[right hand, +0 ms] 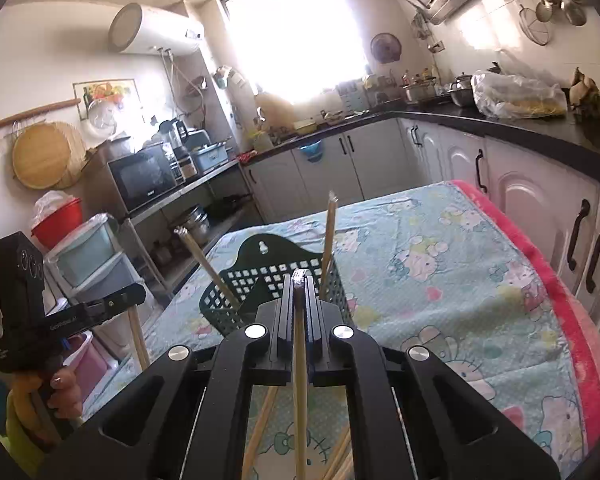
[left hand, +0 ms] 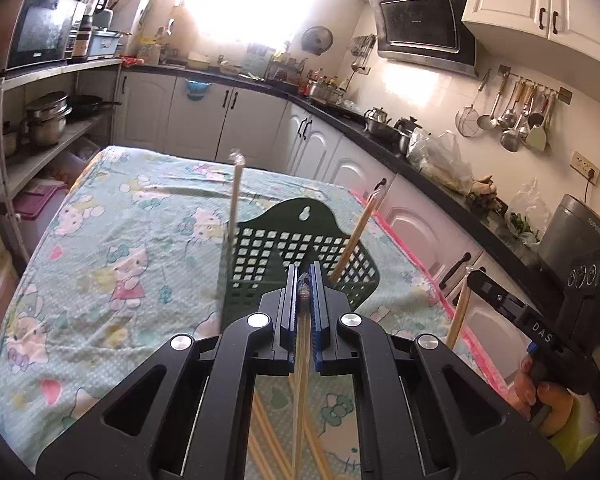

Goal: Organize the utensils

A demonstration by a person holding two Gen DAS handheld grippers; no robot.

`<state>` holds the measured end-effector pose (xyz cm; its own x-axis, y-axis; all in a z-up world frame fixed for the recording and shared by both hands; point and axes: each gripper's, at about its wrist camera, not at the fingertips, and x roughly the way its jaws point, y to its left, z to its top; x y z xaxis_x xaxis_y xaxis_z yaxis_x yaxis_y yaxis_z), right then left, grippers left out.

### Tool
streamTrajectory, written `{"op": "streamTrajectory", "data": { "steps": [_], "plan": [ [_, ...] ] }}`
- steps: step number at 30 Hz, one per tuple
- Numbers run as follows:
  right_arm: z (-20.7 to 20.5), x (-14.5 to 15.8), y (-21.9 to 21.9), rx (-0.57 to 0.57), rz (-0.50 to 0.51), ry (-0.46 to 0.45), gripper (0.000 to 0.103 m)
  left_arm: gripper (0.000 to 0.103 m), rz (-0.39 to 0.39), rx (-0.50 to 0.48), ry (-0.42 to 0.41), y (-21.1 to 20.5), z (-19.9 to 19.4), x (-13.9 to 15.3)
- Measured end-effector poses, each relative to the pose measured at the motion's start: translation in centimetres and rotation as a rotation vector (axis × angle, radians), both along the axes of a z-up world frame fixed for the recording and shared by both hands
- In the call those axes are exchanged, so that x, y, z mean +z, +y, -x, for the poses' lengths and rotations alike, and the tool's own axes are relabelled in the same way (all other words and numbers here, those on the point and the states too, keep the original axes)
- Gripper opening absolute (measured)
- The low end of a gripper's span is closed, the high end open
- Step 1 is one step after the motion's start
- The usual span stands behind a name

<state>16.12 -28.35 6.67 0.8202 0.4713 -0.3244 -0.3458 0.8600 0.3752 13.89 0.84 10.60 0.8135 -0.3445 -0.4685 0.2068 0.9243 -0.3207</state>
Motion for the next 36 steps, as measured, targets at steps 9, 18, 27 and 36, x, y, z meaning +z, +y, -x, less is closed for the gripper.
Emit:
{"op": "streamTrajectory", "data": {
  "steps": [9, 18, 27, 36],
  "plan": [
    [-0.1, 1.3, -0.8, -0.022, -0.015, -0.043, 0.005, 0.003, 0.006, -0.004, -0.034, -1.5, -1.1, 1.0],
    [-0.8, 2.4, 0.1, -0.019, -0.015, -0.079, 0.005, 0.003, 0.001, 0.0, -0.091, -2.5, -2.4, 3.2],
    [-2.2, 4.6, 1.2, -0.005, -0.026, -0.133, 0.005, 0.003, -0.005, 0.016, -0.146, -2.9, -4.2, 5.8],
    [-3.8, 7.6, 2.1, -0.001, -0.026, -0.223, 0.005, 0.003, -0.005, 0.033, -0.194, -3.3, -6.5, 8.3]
  ]
}}
